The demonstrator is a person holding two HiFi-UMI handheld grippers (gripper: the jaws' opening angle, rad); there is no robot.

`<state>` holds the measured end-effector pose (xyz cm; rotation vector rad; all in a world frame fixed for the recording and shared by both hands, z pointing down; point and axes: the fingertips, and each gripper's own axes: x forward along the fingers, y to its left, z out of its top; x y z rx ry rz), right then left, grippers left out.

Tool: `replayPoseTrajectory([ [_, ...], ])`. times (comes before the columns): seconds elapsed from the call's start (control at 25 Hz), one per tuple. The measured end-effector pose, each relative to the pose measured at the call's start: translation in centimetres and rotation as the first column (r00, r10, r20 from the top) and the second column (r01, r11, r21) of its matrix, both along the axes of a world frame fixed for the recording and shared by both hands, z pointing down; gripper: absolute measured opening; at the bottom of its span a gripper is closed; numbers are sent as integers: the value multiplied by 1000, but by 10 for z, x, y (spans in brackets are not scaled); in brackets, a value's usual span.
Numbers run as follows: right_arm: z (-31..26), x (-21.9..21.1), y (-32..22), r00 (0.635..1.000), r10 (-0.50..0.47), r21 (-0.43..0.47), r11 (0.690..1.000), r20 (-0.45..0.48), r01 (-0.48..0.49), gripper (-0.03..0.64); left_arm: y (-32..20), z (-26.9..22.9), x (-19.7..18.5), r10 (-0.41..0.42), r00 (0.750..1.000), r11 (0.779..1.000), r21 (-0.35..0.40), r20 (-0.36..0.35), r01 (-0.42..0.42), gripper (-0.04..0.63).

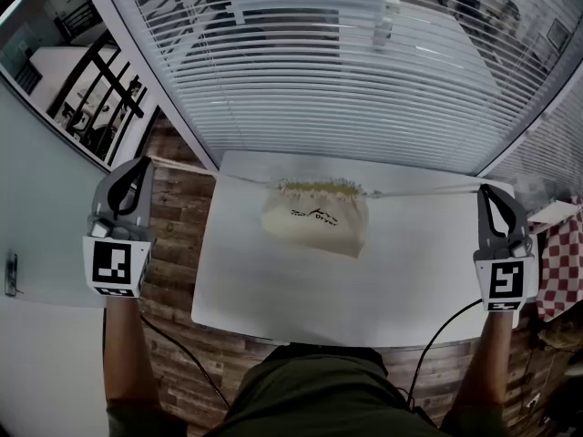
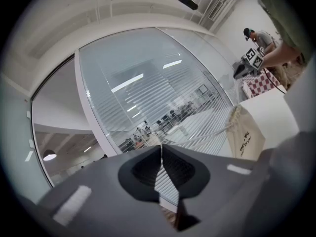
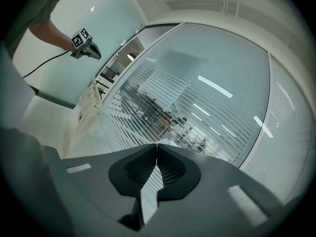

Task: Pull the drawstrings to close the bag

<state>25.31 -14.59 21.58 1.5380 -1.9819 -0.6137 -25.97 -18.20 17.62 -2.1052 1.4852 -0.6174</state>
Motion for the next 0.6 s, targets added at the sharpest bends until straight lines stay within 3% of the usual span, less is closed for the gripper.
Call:
replayPoseTrajectory([
  [0.6, 8, 4, -2, 1000, 2, -17, 1000, -5, -2, 15, -3, 6, 5, 11, 1000, 1000, -14, 22, -10, 15],
])
